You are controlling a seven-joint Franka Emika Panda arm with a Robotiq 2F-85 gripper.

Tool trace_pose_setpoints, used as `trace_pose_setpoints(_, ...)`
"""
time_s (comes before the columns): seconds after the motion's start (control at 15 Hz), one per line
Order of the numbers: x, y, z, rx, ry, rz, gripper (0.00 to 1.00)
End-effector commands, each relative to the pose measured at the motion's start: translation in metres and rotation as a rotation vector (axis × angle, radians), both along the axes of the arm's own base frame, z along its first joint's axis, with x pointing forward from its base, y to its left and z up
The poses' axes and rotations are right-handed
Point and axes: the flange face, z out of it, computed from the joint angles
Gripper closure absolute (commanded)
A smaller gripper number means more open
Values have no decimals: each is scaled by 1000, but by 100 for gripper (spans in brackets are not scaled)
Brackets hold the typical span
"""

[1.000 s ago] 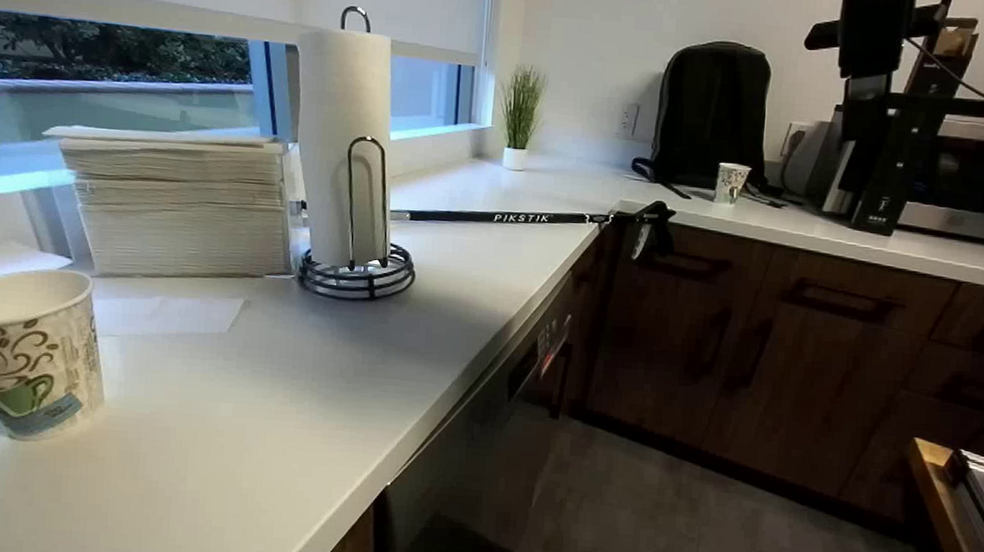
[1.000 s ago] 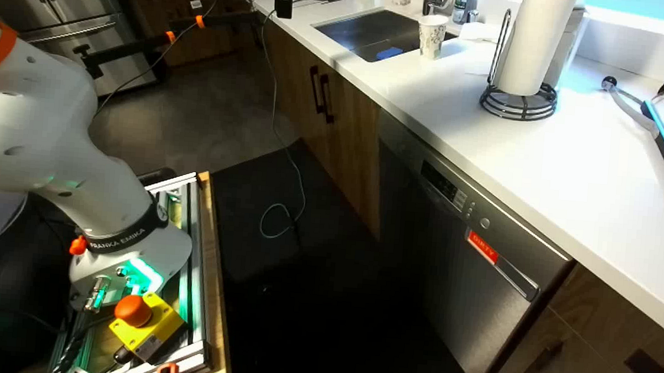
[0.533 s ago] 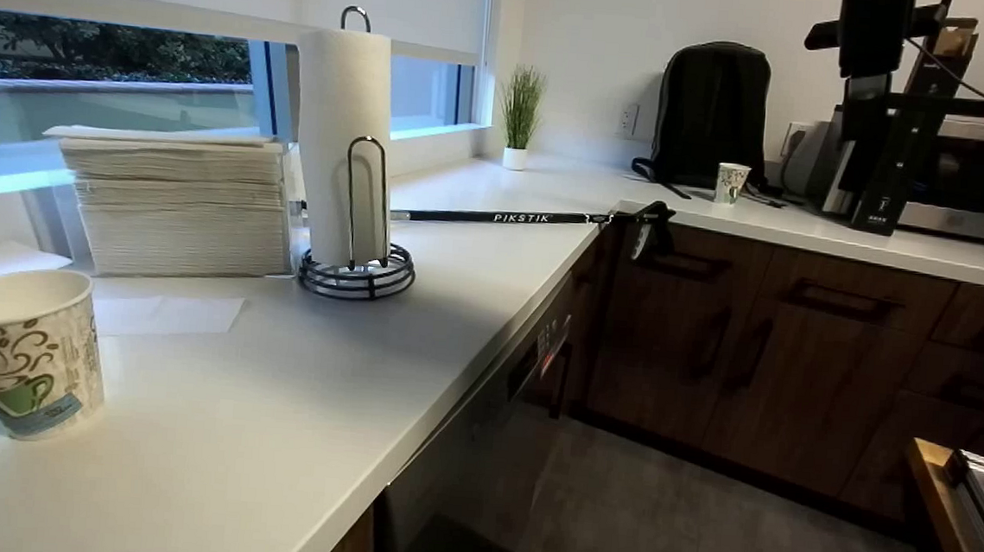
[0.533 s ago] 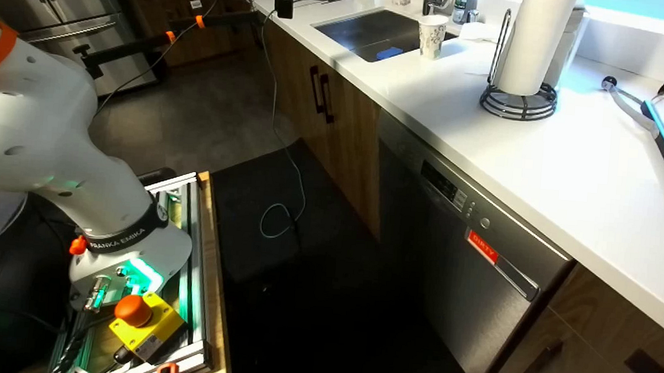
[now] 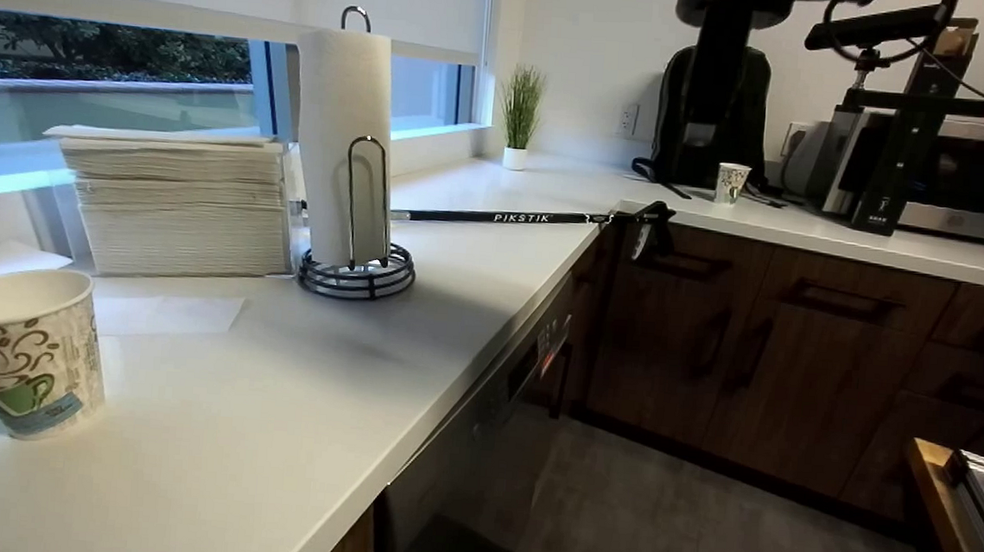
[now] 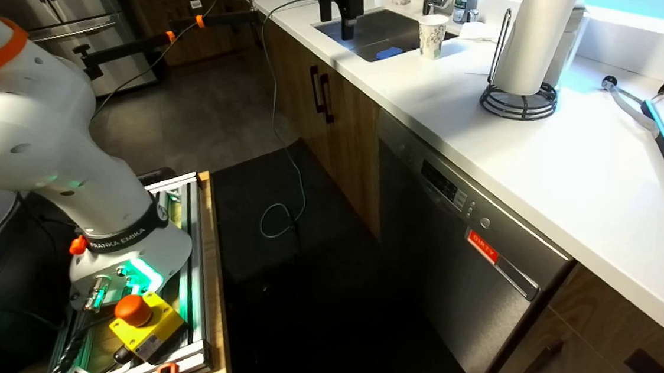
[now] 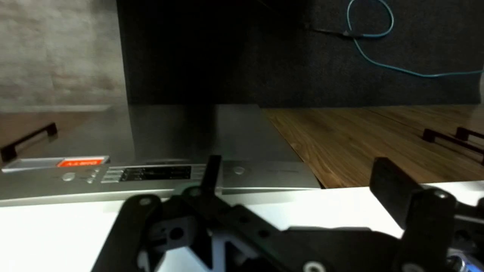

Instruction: Press the button on the oven

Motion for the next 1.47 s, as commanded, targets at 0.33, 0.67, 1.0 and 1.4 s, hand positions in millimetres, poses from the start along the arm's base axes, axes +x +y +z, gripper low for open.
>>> trace_pose_setpoints(0.33,51,-20,-92,99,-120,-32,0)
trace_pose_setpoints(0.67,48,-35,-139,122,-187,-143,0)
trace_pose_setpoints(1.0,21,-41,-190,166,-204,-231,0)
trace_pose_setpoints(1.4,21,-39,-194,144,-201,-191,0)
